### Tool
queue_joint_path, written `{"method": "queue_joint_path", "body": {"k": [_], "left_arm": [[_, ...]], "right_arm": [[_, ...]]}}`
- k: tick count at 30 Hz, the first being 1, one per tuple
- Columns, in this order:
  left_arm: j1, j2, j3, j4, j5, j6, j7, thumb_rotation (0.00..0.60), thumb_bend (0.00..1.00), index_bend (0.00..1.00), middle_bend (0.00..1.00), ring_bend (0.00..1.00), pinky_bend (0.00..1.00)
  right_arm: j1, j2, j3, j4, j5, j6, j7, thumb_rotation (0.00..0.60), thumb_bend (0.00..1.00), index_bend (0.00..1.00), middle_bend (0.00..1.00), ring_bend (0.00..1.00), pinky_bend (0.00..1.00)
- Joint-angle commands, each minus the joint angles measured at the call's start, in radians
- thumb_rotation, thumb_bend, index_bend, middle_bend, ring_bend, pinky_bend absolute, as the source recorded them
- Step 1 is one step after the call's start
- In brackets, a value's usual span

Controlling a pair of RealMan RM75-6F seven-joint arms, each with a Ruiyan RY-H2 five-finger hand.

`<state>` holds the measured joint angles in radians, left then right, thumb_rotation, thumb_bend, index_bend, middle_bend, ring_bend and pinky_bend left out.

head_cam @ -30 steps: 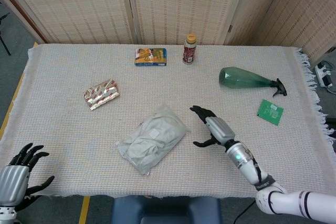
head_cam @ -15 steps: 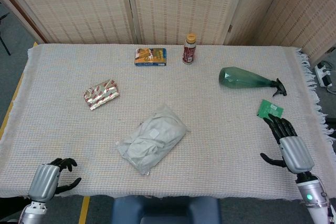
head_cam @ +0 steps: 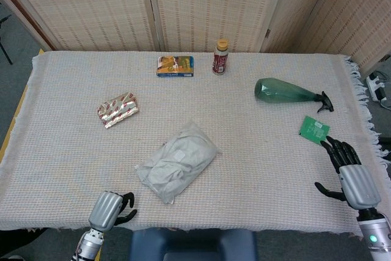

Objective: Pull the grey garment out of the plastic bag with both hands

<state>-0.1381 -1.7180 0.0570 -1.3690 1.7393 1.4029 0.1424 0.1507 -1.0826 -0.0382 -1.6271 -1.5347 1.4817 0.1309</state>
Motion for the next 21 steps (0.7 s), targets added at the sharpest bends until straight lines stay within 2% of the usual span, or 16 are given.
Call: {"method": "queue_joint_path", "body": {"k": [1, 11, 21], "left_arm": [[-0.018, -0.048, 0.006, 0.045, 0.023, 0.014, -0.025, 0.600, 0.30, 0.67, 1.00, 1.00, 1.00], [-0.051, -0.136, 0.025, 0.134, 0.056, 0.021, -0.078, 0.600, 0.32, 0.61, 1.00, 1.00, 1.00], [-0.094, -0.241, 0.002, 0.286, 0.027, -0.004, -0.123, 0.600, 0.33, 0.59, 1.00, 1.00, 1.00]], "right_arm": [[-0.002, 0.002, 0.002, -0.002, -0.004, -0.003, -0.004, 0.600, 0.15, 0.00, 0.00, 0.00, 0.00], [-0.007, 0.006, 0.011, -0.011, -0.006, -0.027, -0.025, 0.600, 0.15, 0.00, 0.00, 0.00, 0.00], [-0.015, 0.013, 0.023, -0.012, -0.003, -0.034, -0.030, 0.600, 0.15, 0.00, 0.00, 0.00, 0.00]]}}
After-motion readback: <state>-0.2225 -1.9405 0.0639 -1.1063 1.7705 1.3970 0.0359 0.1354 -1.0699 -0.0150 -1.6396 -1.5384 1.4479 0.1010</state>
